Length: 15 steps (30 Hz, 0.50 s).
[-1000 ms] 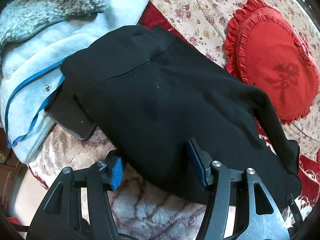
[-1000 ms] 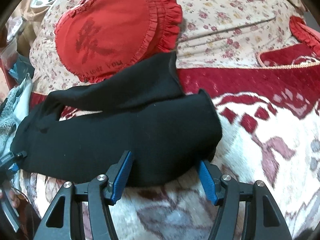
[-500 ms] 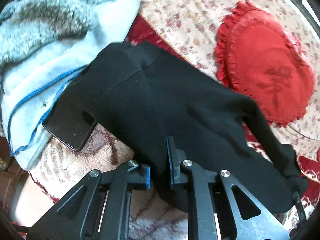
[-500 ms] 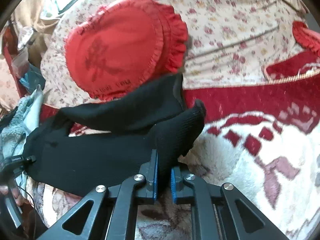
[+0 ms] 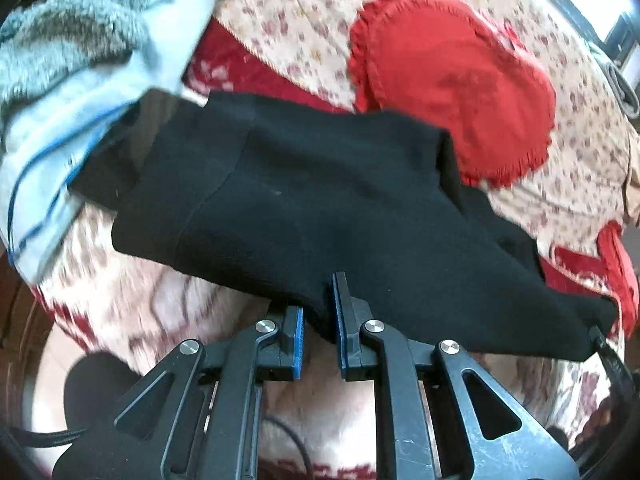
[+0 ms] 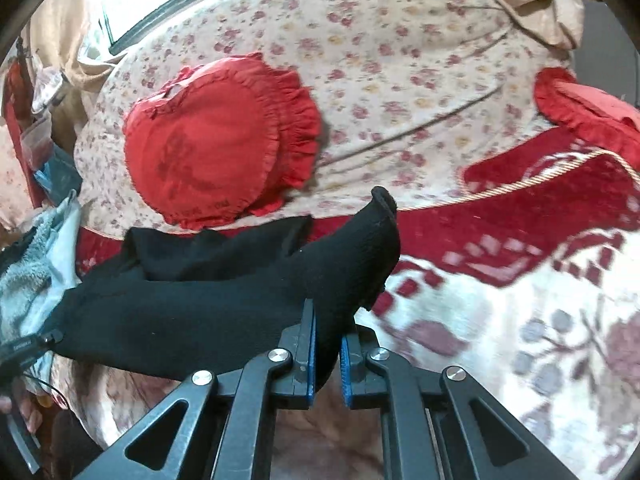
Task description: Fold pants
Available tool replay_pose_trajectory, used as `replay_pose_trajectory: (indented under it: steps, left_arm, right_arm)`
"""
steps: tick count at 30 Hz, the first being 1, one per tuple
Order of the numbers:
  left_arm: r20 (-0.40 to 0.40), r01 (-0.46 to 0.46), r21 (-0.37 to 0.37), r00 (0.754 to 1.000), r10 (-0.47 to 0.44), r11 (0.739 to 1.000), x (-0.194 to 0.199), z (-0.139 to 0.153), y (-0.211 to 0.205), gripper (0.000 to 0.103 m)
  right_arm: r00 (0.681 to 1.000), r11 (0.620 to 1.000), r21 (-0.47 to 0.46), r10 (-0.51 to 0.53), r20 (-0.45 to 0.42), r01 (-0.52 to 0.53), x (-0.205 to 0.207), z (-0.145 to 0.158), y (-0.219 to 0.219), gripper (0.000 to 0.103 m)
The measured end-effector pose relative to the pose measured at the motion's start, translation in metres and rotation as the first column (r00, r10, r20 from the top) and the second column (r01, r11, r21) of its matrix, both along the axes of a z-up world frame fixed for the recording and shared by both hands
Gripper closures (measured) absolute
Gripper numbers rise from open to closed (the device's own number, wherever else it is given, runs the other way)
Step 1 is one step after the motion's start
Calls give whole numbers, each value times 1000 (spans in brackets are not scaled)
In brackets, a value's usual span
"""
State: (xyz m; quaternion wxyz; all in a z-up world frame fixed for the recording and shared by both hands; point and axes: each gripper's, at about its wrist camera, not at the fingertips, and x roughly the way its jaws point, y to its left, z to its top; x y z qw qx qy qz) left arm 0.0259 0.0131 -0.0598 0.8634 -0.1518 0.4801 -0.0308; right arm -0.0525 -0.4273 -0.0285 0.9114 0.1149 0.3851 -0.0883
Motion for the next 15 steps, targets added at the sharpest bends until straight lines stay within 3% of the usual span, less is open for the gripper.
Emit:
replay_pose_trajectory:
  steps: [3, 8, 15]
  left_arm:
    - [-24, 24, 24, 999, -24, 999, -6, -12, -8, 92]
    - [-46, 34, 56, 998, -31, 998, -13, -22, -10, 92]
    - [4, 65, 122, 998, -66, 990, -36, 7, 0, 91]
  right_arm:
    - [997, 999, 6, -45, -55, 45, -5, -15, -13, 95]
    - [971, 997, 18, -73, -226, 79, 15, -66, -23, 91]
    - [973, 991, -100, -109, -203, 90, 3, -40, -17, 78]
